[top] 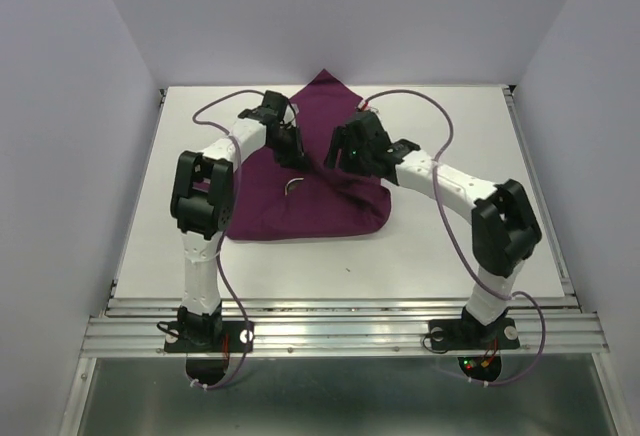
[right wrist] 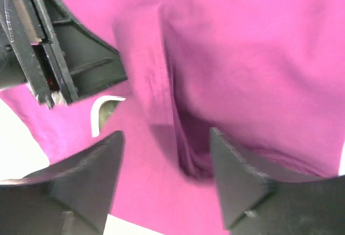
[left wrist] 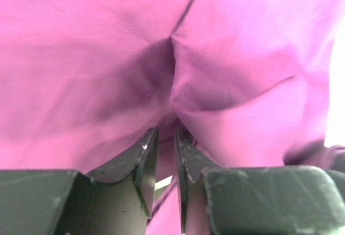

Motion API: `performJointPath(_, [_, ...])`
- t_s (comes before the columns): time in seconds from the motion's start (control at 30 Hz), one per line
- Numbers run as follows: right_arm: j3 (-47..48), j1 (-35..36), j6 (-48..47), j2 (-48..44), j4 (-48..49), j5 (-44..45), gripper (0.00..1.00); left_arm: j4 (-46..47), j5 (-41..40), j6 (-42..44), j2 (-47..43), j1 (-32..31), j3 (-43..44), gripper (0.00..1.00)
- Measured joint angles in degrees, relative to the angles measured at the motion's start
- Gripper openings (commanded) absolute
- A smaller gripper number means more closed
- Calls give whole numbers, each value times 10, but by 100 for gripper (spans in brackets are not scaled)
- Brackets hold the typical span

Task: Prepare the surgical pack
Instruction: Pack the surgical kit at the center of the board.

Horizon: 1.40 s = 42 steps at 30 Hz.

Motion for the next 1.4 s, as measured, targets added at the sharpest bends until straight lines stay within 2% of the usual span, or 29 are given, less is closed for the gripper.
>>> performJointPath(0.2, [-64, -8, -16, -196, 3, 78, 77, -9, -13, -3, -72, 32, 5, 40])
performJointPath(0.37, [-184, -88, -1, -334, 26, 66, 78, -8, -15, -6, -100, 32, 8, 42])
performJointPath(0.43, [-241, -122, 11, -342, 28, 57, 77, -9, -15, -7, -101, 29, 8, 43])
performJointPath(0.5, [-293, -136, 25, -325, 23, 40, 67, -10, -15, -8, -101, 25, 8, 42])
performJointPath(0.57, [-323, -136, 34, -315, 14, 26, 63, -9, -15, -10, -101, 22, 8, 43])
performJointPath(0.67, [-348, -139, 50, -314, 13, 5, 66, -9, -16, -11, -101, 19, 7, 42])
performJointPath(0.7, [-351, -144, 54, -313, 16, -2, 73, -9, -16, -11, -101, 18, 6, 43])
performJointPath(0.73, [-352, -148, 55, -312, 20, -9, 74, -9, -15, -11, -102, 18, 5, 42])
performJointPath(0.83, [-352, -156, 59, -302, 46, -30, 74, -9, -15, -11, -102, 17, 3, 42])
performJointPath(1.0, [-352, -158, 58, -257, 81, -72, 58, -8, -15, -11, -106, 17, -11, 42])
performJointPath(1.17, [-352, -158, 55, -233, 107, -111, 56, -9, -15, -11, -106, 17, -15, 42])
performJointPath(1.23, [-354, -158, 54, -233, 120, -125, 41, -7, -15, -11, -108, 17, -17, 42])
performJointPath(1.27, [-356, -158, 53, -233, 130, -132, 26, -6, -15, -11, -110, 17, -20, 42])
performJointPath(1.4, [-359, -158, 48, -233, 156, -155, 7, -6, -15, -11, -111, 17, -24, 42])
